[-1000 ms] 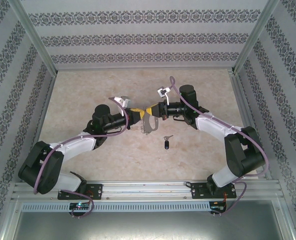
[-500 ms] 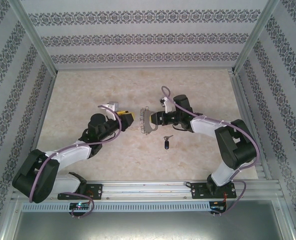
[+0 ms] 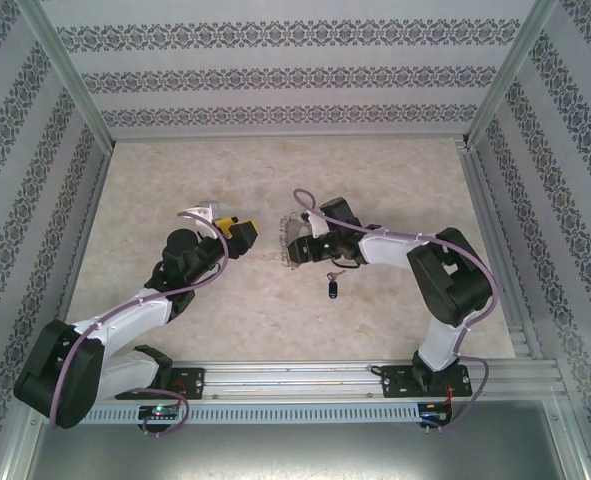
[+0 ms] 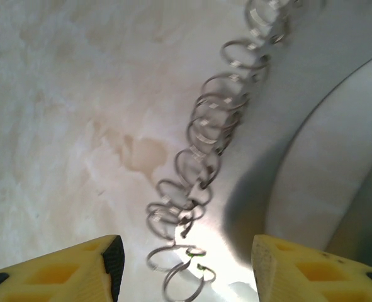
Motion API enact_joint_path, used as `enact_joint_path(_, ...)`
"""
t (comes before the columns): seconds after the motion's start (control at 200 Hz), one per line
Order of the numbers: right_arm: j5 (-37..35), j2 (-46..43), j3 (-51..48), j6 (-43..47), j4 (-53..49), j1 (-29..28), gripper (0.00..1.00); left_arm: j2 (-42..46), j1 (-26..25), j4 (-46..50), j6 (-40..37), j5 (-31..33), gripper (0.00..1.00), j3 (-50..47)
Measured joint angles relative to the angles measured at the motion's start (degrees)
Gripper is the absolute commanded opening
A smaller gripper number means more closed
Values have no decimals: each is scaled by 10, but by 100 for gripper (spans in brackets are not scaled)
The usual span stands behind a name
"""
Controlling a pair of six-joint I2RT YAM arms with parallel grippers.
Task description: Put the keys on the keyring
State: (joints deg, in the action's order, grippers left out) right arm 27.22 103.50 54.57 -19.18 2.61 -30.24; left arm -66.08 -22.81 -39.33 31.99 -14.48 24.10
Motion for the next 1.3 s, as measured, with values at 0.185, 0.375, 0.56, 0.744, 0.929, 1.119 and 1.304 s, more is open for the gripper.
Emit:
enact_joint_path(0.185, 6, 31, 8, -2, 0, 5, 56, 0, 1, 4, 0, 0, 71, 0)
enact_joint_path(0.375, 23, 32, 7, -17, 3, -3, 56, -3, 1, 3, 0, -1, 72, 0)
enact_joint_path(0.56, 68, 45, 1, -66, 46, -46, 54, -16, 3, 3, 0, -5, 72, 0)
enact_joint_path(0.744, 89, 55, 2, -110, 83, -81, 54, -19, 10, 3, 0, -9, 72, 0)
enact_joint_path(0.929, 47, 16, 5, -84, 40, -82, 51, -4, 35, 12, 0, -16, 73, 0)
enact_joint_path(1.119, -26, 4, 67, 18, -44, -104, 47, 15, 77, 14, 12, -30, 74, 0)
enact_joint_path(1.304, -86, 36, 120, 107, -104, -148, 45, 20, 90, 16, 20, -42, 75, 0)
